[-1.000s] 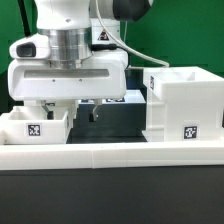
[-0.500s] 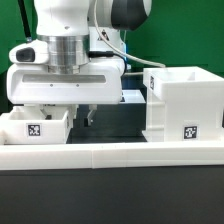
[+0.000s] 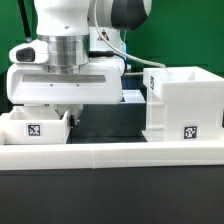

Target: Assemble drawer

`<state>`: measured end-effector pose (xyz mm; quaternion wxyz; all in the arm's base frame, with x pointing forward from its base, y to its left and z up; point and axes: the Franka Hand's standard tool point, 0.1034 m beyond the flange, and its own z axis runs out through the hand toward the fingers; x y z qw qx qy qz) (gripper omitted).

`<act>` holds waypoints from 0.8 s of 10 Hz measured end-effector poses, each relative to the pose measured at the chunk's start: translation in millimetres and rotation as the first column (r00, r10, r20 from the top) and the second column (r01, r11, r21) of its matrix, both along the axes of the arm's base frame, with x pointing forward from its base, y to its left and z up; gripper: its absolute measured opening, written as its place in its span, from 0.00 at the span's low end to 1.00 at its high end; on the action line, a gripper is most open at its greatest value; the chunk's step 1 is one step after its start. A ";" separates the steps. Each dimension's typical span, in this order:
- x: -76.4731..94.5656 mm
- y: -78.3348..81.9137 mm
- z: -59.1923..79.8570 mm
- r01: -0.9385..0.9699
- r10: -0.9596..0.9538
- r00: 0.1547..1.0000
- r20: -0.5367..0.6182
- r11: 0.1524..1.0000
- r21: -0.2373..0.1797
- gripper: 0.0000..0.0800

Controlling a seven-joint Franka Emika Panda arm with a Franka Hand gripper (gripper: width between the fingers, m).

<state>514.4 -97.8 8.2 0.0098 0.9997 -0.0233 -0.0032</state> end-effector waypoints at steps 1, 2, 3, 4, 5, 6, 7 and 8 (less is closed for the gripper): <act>0.4 1.4 0.0 -0.002 0.002 1.000 0.001 1.000 0.001 0.06; 0.4 1.0 0.0 -0.001 0.001 1.000 0.000 1.000 0.001 0.05; 0.4 1.0 0.0 -0.001 0.001 1.000 0.001 1.000 0.001 0.05; 0.4 1.0 0.0 -0.001 0.001 1.000 0.000 1.000 0.001 0.05; 0.4 1.0 0.0 -0.001 0.001 1.000 0.000 1.000 0.001 0.05; 0.4 1.0 0.0 -0.001 0.001 1.000 0.001 1.000 0.001 0.05; 0.4 3.6 1.4 -0.007 0.007 1.000 0.001 1.000 0.001 0.05; 0.6 10.2 6.9 -0.028 0.027 1.000 0.003 1.000 0.006 0.05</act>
Offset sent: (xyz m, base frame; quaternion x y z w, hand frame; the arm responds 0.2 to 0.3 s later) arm 0.0000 0.0000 0.0000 0.0000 0.0000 0.0000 1.0000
